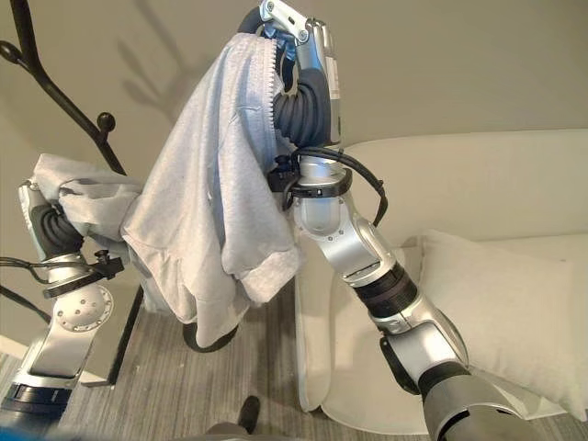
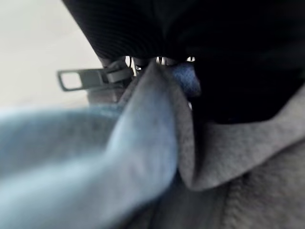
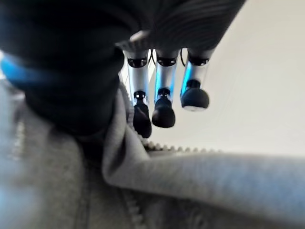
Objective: Hang the clothes on the sofa on the clothes rack.
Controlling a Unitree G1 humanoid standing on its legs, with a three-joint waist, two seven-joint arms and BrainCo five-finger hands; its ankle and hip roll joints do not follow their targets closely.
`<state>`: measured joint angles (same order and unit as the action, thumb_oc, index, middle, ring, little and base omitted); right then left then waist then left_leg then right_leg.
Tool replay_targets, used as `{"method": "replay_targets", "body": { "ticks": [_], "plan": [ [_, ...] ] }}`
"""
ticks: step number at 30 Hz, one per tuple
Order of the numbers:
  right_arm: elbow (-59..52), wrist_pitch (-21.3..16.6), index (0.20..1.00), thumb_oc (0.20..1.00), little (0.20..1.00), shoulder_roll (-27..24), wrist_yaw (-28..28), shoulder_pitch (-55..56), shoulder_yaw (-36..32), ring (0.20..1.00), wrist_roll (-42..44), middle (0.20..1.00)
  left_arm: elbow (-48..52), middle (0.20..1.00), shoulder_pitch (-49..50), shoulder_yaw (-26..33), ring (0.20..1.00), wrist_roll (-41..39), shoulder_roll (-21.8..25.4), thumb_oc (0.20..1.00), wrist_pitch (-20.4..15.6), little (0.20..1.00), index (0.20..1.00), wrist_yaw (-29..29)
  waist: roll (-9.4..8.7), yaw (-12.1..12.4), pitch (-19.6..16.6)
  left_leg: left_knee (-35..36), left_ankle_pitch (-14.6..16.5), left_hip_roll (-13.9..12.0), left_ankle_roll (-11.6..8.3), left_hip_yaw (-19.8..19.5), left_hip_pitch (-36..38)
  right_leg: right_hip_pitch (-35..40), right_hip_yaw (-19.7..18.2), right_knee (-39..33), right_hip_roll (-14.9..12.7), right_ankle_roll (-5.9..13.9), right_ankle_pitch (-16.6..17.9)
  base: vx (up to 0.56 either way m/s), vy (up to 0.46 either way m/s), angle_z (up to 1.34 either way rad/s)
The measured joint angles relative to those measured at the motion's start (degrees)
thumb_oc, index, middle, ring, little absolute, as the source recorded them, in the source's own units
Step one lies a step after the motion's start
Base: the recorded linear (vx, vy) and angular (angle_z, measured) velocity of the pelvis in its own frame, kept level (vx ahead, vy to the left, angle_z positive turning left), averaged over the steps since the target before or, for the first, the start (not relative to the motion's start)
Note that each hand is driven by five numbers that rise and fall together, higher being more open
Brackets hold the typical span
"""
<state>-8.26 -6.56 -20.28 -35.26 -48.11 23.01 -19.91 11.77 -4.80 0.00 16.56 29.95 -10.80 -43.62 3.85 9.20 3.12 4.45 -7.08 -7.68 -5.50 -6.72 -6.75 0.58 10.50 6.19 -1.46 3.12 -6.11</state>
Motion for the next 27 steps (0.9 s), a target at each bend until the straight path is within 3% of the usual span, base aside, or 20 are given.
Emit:
{"method": "replay_targets", "body": {
  "ticks": [1,3,5,6,7,8,9,10,12,13,15,18,19,20,21,23,24,25,26,27],
  "plan": [
    [-0.15,-0.13,0.200,0.200,0.200,0.08,-0.92,0.94,-0.11,0.200,-0.06,0.200,-0.60,0.200,-1.69,-1.58,0.200,-0.03,0.10,0.200,-0.22,0.200,0.200,-0.09,-3.14,-1.53,0.93,-2.17,1.49,-0.67,-1.77,0.81,-0.71,0.15,0.39,-0.58,-2.29,-1.02,0.77,0.03,0.360,0.07],
    [-0.40,0.06,0.200,0.200,0.200,0.38,-1.03,1.39,0.35,0.200,-0.07,0.200,-1.46,0.200,-5.67,-4.52,0.200,0.00,0.95,0.200,-0.37,0.200,0.200,0.14,-6.55,-3.88,1.84,-6.26,1.75,-3.98,-2.26,0.10,-2.07,-0.01,0.26,-0.69,-4.82,-0.64,1.01,0.05,0.377,0.15],
    [-0.40,0.09,0.200,0.200,0.200,0.64,-1.36,1.41,0.25,0.200,-0.14,0.200,-4.68,0.200,-10.68,-9.92,0.200,0.00,0.71,0.200,-0.41,0.200,0.200,1.05,-6.53,-6.75,1.88,-7.28,1.84,-10.68,-2.78,0.07,-2.05,0.03,-0.11,-0.61,-6.07,0.02,1.38,0.04,0.314,0.05],
    [-0.37,0.08,0.200,0.200,0.200,0.50,-1.90,1.74,0.07,0.200,-0.20,0.200,-5.97,0.200,-12.29,-12.32,0.200,0.00,0.69,0.200,-0.42,0.200,0.200,1.44,-6.13,-7.73,1.90,-6.33,1.74,-11.97,-2.69,0.15,-1.48,0.03,-0.55,-0.57,-6.85,0.85,1.40,0.13,0.355,-0.30],
    [-0.43,0.20,0.200,0.200,0.200,-1.12,-2.30,1.90,0.01,0.200,-0.28,0.200,-6.85,0.200,-12.96,-14.72,0.200,0.13,-1.18,0.200,-0.57,0.200,0.200,2.01,-2.59,-8.05,1.60,-5.54,-2.57,-11.88,-0.41,-0.14,0.57,0.51,-2.51,-1.29,-7.72,4.48,2.20,0.23,0.623,-0.45],
    [-0.64,0.23,0.200,0.200,0.200,-1.08,-3.20,3.28,0.13,0.200,-0.34,0.200,-7.54,0.200,-13.24,-15.46,0.200,0.17,-2.52,0.200,-0.58,0.200,0.200,2.49,-1.61,-8.33,1.38,-5.02,2.89,-9.49,-6.83,-0.62,2.68,0.66,-4.57,-1.95,-10.43,7.85,2.83,0.25,0.703,-0.42],
    [-0.48,0.30,0.200,0.200,0.200,-0.59,-2.97,3.75,0.34,0.200,-0.50,0.200,-7.77,0.200,-13.44,-15.52,0.200,0.18,-2.45,0.200,-0.54,0.200,0.200,3.09,-3.00,-8.32,1.45,-5.38,5.25,-6.79,-7.51,0.08,2.65,0.76,-5.34,-2.69,-13.20,8.69,3.48,0.18,0.595,0.05],
    [-0.60,0.59,0.200,0.200,0.200,0.61,-2.88,5.76,-0.24,0.200,-1.30,0.200,-8.80,0.200,-14.05,-16.43,0.200,0.16,-2.30,0.200,-0.47,0.200,0.200,3.85,-5.53,-8.37,1.30,-8.61,7.75,-2.13,-6.16,0.20,0.85,1.77,-5.63,-4.06,-17.49,8.14,4.54,0.09,0.506,0.36],
    [-0.59,1.37,0.200,0.200,0.200,1.87,-2.71,7.71,-0.08,0.200,-2.78,0.200,-10.37,0.200,-14.37,-18.37,0.200,0.02,-2.45,0.200,-0.50,0.200,0.200,3.98,-6.47,-7.70,1.33,-15.12,11.80,2.34,-3.18,0.18,-1.60,2.60,-7.11,-4.32,-21.04,4.97,6.81,0.02,0.600,0.32],
    [-1.32,2.36,0.200,0.200,0.200,1.97,-2.68,8.18,-0.56,0.200,-3.31,0.200,-12.69,0.200,-16.34,-20.64,0.200,-0.01,-2.60,0.200,-0.48,0.200,0.200,4.14,-6.46,-7.02,1.53,-21.91,14.65,5.98,0.69,1.18,-4.98,0.96,-8.95,-1.44,-24.12,3.12,8.94,0.01,0.538,0.16],
    [-3.42,2.71,0.200,0.200,0.200,2.11,-3.04,9.65,-2.11,0.200,-5.08,0.200,-12.37,0.200,-16.94,-20.87,0.200,0.06,-2.31,0.200,-0.83,0.200,0.200,4.82,-6.69,-7.26,1.27,-23.70,15.59,8.10,1.29,3.17,-6.43,-1.57,-9.46,0.58,-27.08,2.17,10.83,-0.01,0.370,-0.01],
    [-4.47,4.00,0.200,0.200,0.200,2.17,-3.21,9.23,-2.51,0.200,-7.65,0.200,-12.24,0.200,-16.41,-19.98,0.200,0.20,0.06,0.200,-0.88,0.200,0.200,4.34,-7.62,-7.38,1.52,-24.76,15.47,11.15,4.52,7.13,-8.44,-7.04,-9.74,0.54,-30.32,1.54,21.52,-0.10,0.401,-0.41],
    [-4.24,4.19,0.200,0.200,0.200,2.70,-3.23,8.99,-2.23,0.200,-8.32,0.200,-12.04,0.200,-15.75,-19.59,0.200,0.21,0.62,0.200,-0.97,0.200,0.200,3.74,-7.38,-6.02,1.57,-24.27,15.36,10.22,5.10,8.91,-8.82,-8.83,-8.41,-0.20,-31.01,2.32,24.22,-0.13,0.377,-0.80],
    [-3.64,4.68,0.200,0.200,0.200,2.58,-3.30,9.26,-2.38,0.200,-8.86,0.200,-12.10,0.200,-15.41,-19.78,0.200,0.26,1.28,0.200,-0.85,0.200,0.200,3.52,-6.99,-5.90,1.74,-23.62,14.74,10.12,6.67,11.10,-8.34,-9.01,-3.50,-0.07,-29.86,5.30,21.53,-0.15,0.366,-0.85],
    [-3.67,5.05,0.200,0.200,0.200,2.64,-3.31,9.26,-2.57,0.200,-8.86,0.200,-11.36,0.200,-14.91,-19.48,0.200,0.92,2.15,0.200,-0.89,0.200,0.200,3.41,-7.03,-5.66,1.86,-22.81,14.40,9.97,7.25,12.18,-8.19,-8.48,-0.03,0.24,-28.67,4.83,23.42,-0.09,0.211,-0.84],
    [-4.85,4.81,0.200,0.200,0.200,2.25,-3.50,9.30,-2.73,0.200,-8.95,0.200,-9.84,0.200,-13.15,-17.40,0.200,2.59,2.19,0.200,-0.86,0.200,0.200,3.19,-6.23,-5.48,2.51,-19.68,12.75,8.96,7.60,12.90,-7.05,-8.86,1.65,0.61,-25.58,6.70,16.79,0.00,0.196,-0.48],
    [-4.59,4.76,0.200,0.200,0.200,1.61,-3.47,9.27,-3.17,0.200,-9.03,0.200,-9.66,0.200,-13.12,-17.46,0.200,2.87,2.19,0.200,-0.85,0.200,0.200,3.26,-6.20,-6.14,2.45,-18.74,12.24,9.71,7.84,13.51,-6.81,-7.12,1.80,-0.42,-23.66,6.95,15.30,0.03,0.320,-0.08],
    [-5.47,4.65,0.200,0.200,0.200,0.72,-3.13,10.46,-3.89,0.200,-9.42,0.200,-8.39,0.200,-11.75,-15.69,0.200,4.92,2.55,0.200,-0.91,0.200,0.200,3.46,-5.95,-5.91,2.66,-17.15,11.86,9.63,8.99,13.13,-6.15,-6.69,0.61,3.73,-20.39,9.48,8.05,0.10,0.280,-0.53],
    [-7.92,4.24,0.200,0.200,0.200,-0.76,-3.06,12.79,-4.12,0.200,-9.47,0.200,-3.98,0.200,-5.52,-9.46,0.200,6.80,3.13,0.200,-0.84,0.200,0.200,3.21,-5.53,-3.73,2.62,-10.99,9.72,7.21,8.82,14.12,-1.86,-6.86,-3.93,11.24,-11.71,6.82,-2.85,0.10,0.207,-0.56],
    [-7.92,3.60,0.200,0.200,0.200,-1.76,-3.06,12.83,-4.49,0.200,-9.52,0.200,-3.37,0.200,-4.98,-8.13,0.200,6.92,3.50,0.200,-0.67,0.200,0.200,2.48,-5.80,-3.37,2.45,-9.65,8.70,7.51,8.61,13.38,-0.78,-4.05,-4.39,8.20,-9.73,5.44,-4.42,0.11,0.178,-0.22]
  ]
}}
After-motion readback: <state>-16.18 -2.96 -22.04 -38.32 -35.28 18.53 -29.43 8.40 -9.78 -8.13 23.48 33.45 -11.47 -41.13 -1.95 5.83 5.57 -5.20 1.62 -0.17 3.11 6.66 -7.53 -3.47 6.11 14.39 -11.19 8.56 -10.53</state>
